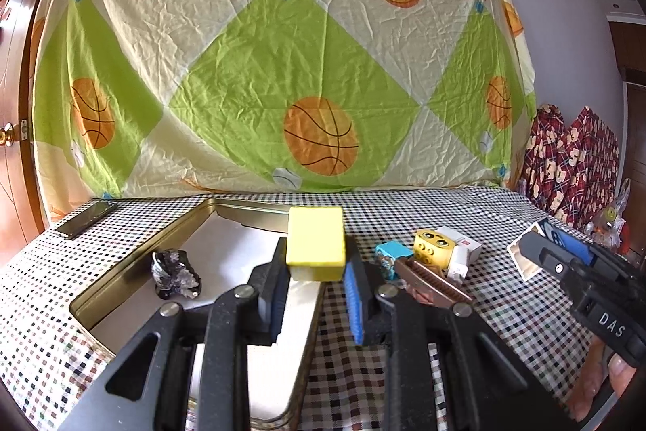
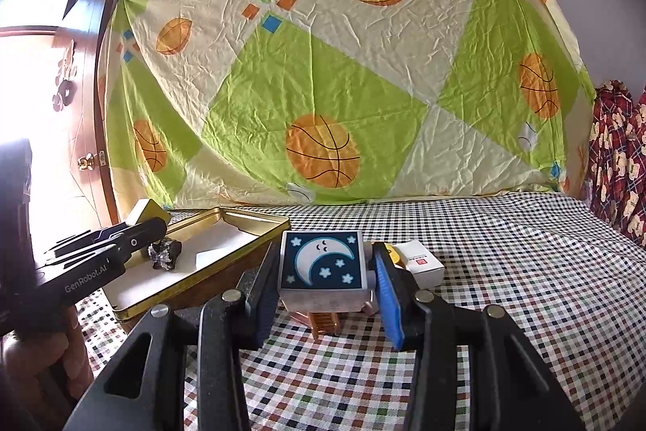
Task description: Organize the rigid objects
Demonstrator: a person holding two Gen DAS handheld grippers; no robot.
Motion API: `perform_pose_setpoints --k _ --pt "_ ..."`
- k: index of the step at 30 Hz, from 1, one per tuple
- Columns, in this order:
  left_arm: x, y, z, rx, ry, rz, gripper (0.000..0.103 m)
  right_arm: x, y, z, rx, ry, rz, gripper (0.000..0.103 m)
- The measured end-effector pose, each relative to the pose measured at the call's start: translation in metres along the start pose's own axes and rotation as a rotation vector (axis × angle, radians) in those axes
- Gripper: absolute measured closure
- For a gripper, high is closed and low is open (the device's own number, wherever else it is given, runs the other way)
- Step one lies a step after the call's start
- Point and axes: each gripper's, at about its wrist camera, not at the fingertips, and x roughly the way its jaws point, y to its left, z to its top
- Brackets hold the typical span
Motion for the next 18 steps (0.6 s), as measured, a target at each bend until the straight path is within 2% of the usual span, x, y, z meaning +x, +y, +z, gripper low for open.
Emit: perform_pose_setpoints --k 18 --pt "0.014 0.07 -0.001 -0.082 0.073 0.11 0.08 0.042 0.064 0.025 -0.119 0.047 0.118 0.058"
